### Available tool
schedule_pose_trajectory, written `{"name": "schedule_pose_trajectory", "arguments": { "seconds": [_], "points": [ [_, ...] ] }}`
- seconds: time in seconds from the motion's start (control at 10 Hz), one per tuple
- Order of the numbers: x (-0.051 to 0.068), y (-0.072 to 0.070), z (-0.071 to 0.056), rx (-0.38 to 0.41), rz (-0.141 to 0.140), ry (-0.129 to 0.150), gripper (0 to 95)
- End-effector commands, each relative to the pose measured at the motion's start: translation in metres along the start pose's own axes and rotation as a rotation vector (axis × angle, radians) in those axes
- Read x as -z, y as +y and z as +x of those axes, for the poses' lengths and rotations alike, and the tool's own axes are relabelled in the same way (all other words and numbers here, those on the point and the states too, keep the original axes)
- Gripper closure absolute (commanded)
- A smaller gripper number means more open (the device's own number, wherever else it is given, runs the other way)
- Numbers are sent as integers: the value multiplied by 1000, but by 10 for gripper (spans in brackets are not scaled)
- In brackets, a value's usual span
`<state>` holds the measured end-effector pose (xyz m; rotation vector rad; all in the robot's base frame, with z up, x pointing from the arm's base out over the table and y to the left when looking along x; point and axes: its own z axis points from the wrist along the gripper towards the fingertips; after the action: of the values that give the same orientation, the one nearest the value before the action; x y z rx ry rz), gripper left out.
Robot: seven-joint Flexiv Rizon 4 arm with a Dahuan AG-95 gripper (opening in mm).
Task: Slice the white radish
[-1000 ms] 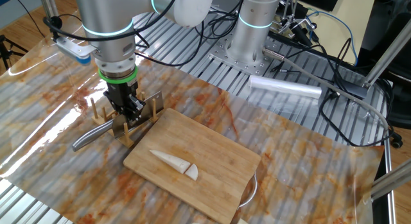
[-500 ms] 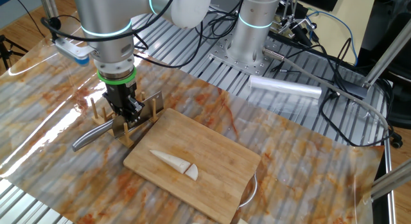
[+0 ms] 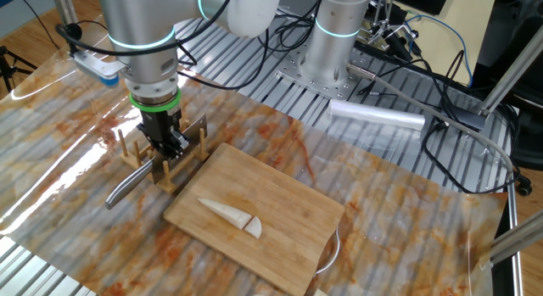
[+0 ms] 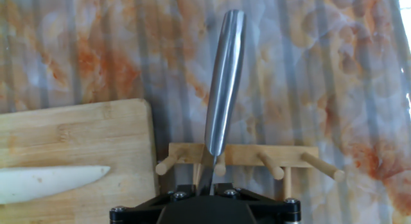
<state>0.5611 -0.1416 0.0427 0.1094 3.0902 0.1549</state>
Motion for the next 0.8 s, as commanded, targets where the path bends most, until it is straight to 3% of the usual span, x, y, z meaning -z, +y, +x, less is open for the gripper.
{"name": "schedule_pose_trajectory", "arguments": {
  "seconds": [0.1, 0.5, 0.7, 0.8],
  "points": [
    [-2, 1, -1, 2, 5, 1, 950],
    [-1, 0, -1, -27, 13, 8, 950],
    [-1, 0, -1, -53, 12, 7, 570],
    [-1, 0, -1, -56, 12, 7, 570]
  ]
}}
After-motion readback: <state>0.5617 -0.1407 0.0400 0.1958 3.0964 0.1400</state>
